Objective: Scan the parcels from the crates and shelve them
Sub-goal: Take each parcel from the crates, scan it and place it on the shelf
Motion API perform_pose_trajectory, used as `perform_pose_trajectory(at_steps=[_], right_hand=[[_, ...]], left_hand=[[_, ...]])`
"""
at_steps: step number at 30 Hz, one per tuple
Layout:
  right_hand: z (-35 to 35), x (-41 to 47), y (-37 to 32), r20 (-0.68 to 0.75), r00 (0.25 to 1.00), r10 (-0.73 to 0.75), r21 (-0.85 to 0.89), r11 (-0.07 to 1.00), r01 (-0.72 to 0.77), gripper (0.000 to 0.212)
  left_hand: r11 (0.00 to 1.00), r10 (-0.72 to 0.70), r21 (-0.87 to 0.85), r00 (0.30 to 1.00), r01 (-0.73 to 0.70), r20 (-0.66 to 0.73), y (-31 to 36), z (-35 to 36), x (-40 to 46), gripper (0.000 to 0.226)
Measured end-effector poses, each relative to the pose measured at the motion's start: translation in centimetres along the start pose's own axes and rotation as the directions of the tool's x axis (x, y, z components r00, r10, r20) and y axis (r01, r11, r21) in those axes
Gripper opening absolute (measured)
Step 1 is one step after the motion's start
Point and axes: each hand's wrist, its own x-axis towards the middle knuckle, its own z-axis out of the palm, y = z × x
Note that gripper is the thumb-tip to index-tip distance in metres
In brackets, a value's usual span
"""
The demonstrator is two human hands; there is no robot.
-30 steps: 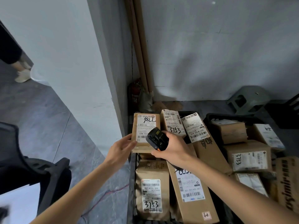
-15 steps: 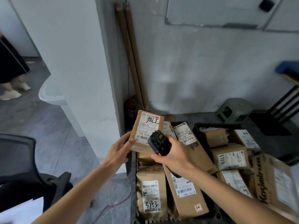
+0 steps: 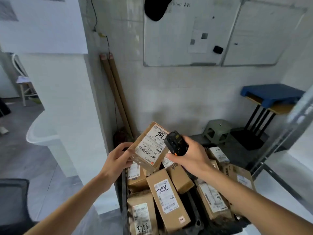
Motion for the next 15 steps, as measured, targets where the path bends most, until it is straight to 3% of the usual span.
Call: perform_pose_trajectory(at_steps=[5,10,15], right_hand=[[-6.2,-2.2,-0.5,-0.031,1.0,-0.002,0.009,1.0,0.002,0.054],[-11.5,-5.6,-0.4,-0.14,0.99,-0.002,0.011,1.0,0.004,0.055],[-16.2,-9.0,1.1,-0.24,0.971,0.026,-0.003,1.0,-0.028,0.055]], left_hand=[[0.997,0.063,-0.047,0.998,-0.061,0.027,4.8,3.9,-1.4,0.023],[0.983,0.105,-0.144,0.993,-0.11,-0.048,8.3,9.0,-3.9,0.051],[0.976,0.146,-0.159,0.989,-0.15,-0.034,10.6,14.6,-6.7,0.035]])
